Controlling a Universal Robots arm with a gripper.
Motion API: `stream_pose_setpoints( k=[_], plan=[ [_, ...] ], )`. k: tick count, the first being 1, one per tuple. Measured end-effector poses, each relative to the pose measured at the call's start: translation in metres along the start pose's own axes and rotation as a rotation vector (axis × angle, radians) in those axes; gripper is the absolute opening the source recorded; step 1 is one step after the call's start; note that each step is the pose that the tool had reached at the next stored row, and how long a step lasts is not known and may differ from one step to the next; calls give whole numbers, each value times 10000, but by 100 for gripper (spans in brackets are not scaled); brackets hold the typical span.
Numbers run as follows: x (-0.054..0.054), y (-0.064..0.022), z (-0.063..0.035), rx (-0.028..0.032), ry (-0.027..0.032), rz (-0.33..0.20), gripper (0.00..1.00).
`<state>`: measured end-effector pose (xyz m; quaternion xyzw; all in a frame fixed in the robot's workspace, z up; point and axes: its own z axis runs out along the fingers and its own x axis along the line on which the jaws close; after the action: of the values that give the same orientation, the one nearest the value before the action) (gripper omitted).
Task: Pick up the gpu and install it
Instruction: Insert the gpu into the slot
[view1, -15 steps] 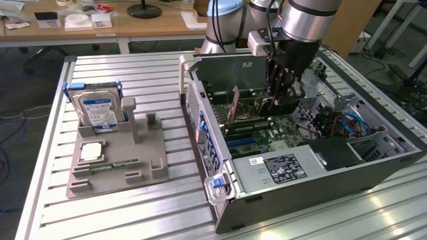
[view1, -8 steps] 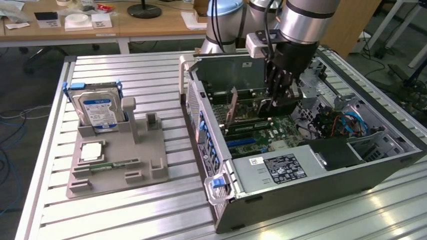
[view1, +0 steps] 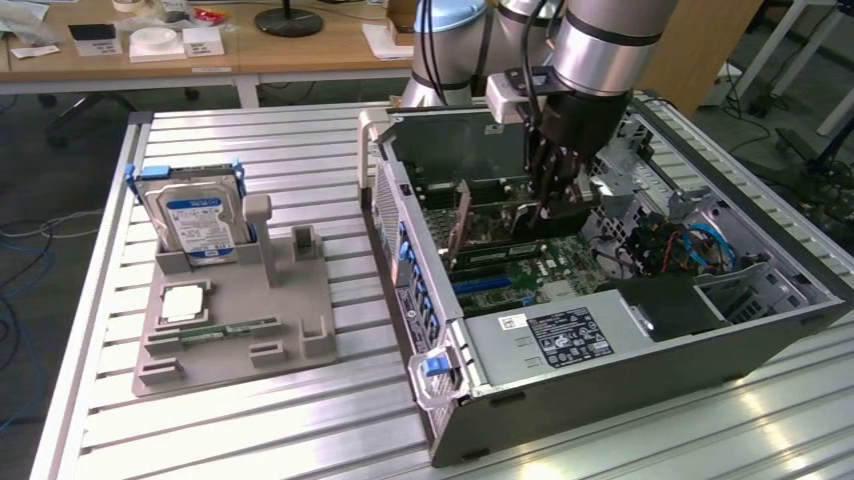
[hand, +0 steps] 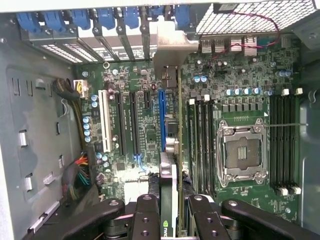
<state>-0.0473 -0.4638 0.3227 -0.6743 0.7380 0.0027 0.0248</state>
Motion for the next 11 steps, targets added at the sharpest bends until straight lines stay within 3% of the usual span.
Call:
stream_pose_setpoints(
  k=[11],
  plan=[
    [48, 51, 46, -1, -2, -25, 27]
  ],
)
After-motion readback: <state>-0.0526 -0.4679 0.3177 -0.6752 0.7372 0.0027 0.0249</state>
